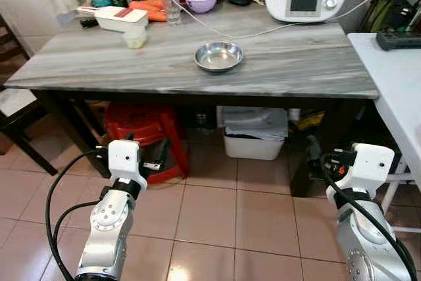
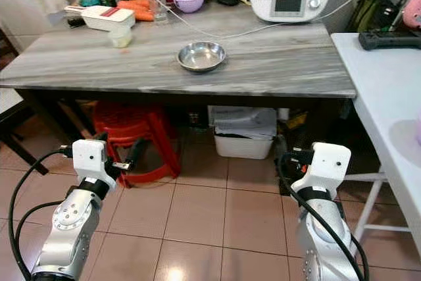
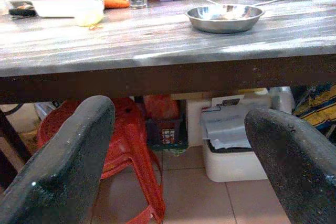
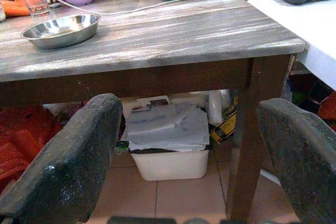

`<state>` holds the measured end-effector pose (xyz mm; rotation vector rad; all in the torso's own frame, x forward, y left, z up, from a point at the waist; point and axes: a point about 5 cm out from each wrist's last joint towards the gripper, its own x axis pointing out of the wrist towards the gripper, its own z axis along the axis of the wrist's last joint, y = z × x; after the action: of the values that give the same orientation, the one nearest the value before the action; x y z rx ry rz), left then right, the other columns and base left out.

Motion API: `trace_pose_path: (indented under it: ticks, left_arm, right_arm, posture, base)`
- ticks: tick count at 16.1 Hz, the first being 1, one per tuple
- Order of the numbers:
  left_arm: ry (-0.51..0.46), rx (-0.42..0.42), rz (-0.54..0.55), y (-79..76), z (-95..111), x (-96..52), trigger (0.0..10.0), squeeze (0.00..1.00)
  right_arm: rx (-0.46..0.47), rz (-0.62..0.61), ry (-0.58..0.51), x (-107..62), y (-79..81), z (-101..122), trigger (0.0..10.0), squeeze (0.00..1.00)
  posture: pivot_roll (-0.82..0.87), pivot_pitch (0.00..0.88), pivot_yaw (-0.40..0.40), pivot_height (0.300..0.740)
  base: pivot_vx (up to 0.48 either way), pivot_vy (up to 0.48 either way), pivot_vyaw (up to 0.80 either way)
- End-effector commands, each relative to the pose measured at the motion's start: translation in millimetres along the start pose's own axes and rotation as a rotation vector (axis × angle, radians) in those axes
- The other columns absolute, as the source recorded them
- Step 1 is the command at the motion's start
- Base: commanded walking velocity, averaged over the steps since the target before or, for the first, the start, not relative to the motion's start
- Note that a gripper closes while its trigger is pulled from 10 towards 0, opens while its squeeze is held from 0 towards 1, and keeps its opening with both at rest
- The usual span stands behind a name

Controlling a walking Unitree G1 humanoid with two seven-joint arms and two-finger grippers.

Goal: Setting the table

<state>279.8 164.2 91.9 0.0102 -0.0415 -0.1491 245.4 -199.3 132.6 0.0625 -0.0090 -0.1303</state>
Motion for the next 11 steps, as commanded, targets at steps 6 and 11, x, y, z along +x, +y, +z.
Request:
trace_pose_path:
  ticks: [6, 11]
  left_arm:
    - [0.005, 0.005, -0.006, 2.2, 0.6, 0.7, 10.0, 0.0]
    - [0.006, 0.005, -0.008, 2.1, 0.4, 0.6, 10.0, 0.0]
  right_arm:
    - [0.008, -0.007, 0.003, 0.7, 0.6, 0.3, 10.0, 0.0]
    - [0.007, -0.004, -0.003, 2.2, 1.2, 0.9, 10.0, 0.0]
  posture:
    - [-0.14, 0.049, 0.085, 0.74]
    - [-0.14, 0.049, 0.085, 0.74]
  base:
    - [0.0, 0.0, -0.08]
    - [0.0, -0.048, -0.39]
